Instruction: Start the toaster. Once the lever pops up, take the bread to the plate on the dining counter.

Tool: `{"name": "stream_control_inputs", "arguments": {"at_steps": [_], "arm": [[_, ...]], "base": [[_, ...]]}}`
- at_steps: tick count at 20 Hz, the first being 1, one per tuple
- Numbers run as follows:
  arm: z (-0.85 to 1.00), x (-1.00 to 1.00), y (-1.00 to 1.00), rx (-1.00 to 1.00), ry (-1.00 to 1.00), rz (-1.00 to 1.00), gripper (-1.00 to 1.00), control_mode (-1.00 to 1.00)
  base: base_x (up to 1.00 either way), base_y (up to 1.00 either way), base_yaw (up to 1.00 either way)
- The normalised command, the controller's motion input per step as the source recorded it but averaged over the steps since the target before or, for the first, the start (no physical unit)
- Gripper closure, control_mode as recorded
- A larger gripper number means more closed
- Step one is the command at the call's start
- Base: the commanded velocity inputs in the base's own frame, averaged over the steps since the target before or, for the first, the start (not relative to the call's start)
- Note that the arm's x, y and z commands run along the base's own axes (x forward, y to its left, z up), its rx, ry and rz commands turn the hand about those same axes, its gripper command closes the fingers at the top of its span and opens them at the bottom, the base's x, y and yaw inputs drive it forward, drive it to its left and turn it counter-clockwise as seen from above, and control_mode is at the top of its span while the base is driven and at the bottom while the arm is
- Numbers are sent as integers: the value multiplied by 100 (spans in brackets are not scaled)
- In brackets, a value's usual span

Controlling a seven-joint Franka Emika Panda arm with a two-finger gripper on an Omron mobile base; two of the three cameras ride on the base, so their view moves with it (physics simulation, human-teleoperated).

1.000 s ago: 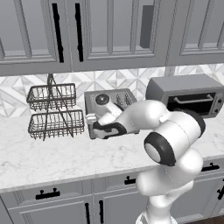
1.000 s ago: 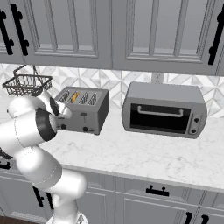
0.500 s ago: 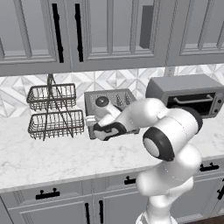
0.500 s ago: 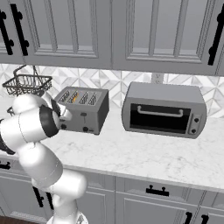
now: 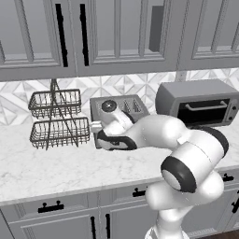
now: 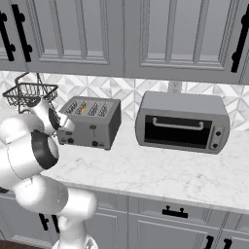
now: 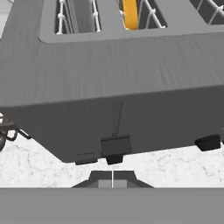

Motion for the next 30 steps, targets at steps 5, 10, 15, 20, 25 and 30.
{"name": "stream_control_inputs", "arguments": {"at_steps": [5,10,15,20,25,30], "arm": [[63,-3,-30,0,-1,0,100,-100],[33,0,-18,-3,-8,0,100,-100],[29,0,0,-13,-21,0,100,-100],[21,4,0,-8,-13,0,100,-100],[6,32,-12,0,0,0,100,-100],[10,20,-10,-1,-6,1,100,-100]], "base": [[0,0,0],[0,0,0],[0,0,0],[0,0,0],[0,0,0],[0,0,0]]}}
